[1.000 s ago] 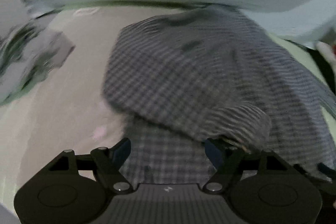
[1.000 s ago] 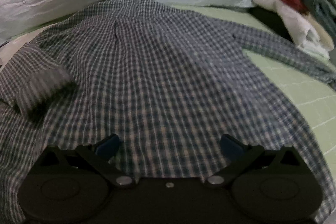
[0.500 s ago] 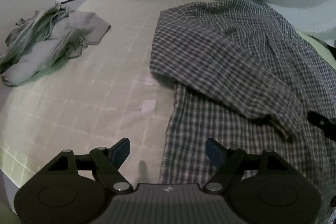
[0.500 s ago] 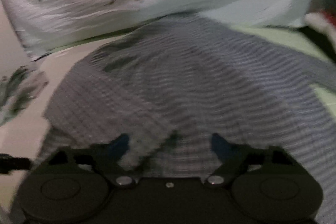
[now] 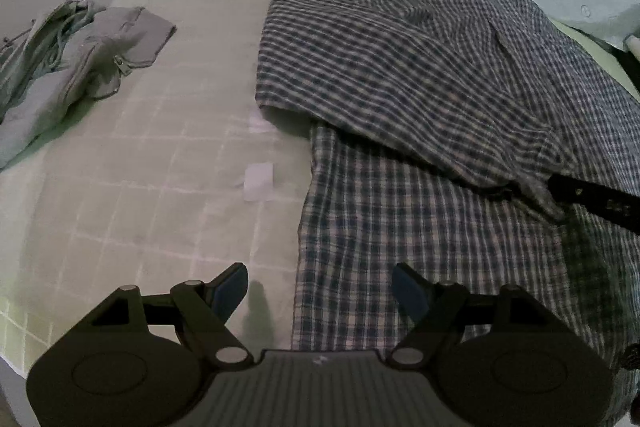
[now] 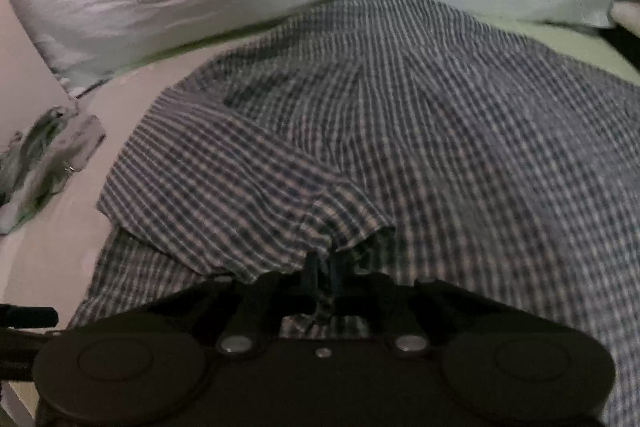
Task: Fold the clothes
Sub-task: 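Grasp the shirt side edge with the right gripper and fold it inward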
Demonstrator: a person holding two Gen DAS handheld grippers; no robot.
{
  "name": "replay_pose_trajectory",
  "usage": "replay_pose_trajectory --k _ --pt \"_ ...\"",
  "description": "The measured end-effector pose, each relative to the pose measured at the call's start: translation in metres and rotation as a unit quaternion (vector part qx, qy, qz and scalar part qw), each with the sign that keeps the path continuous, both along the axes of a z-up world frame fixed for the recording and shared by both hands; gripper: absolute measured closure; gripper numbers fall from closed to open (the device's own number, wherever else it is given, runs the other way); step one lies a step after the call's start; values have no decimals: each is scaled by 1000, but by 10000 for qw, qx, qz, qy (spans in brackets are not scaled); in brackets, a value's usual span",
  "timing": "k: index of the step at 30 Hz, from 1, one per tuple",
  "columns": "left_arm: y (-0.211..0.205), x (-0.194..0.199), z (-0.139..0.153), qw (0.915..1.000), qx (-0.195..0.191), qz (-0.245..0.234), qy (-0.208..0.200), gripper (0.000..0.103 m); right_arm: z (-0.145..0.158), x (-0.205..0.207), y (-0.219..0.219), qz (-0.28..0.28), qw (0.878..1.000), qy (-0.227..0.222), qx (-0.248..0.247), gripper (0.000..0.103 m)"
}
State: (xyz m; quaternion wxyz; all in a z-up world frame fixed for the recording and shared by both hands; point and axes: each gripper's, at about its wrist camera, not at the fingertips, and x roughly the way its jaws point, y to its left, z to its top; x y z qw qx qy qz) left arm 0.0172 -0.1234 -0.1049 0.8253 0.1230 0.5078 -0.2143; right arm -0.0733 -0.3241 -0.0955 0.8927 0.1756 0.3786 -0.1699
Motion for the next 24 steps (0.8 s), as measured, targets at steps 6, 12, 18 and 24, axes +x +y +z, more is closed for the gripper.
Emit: replay_pose_trajectory --k 6,12,18,24 --pt "-9 -3 10 9987 12 466 -199 23 32 -18 -23 275 9972 -496 -490 98" --pt "-43 -19 17 9968 -31 688 -396 23 58 -45 -98 -170 9910 -831 -1031 99" --pt "-83 -40 24 9951 -37 721 -681 23 73 -74 -196 -955 9802 -1002 -1414 99" --pt "-88 -50 36 9879 -227 1293 -820 23 54 -99 -266 -1953 9682 -679 -1410 98"
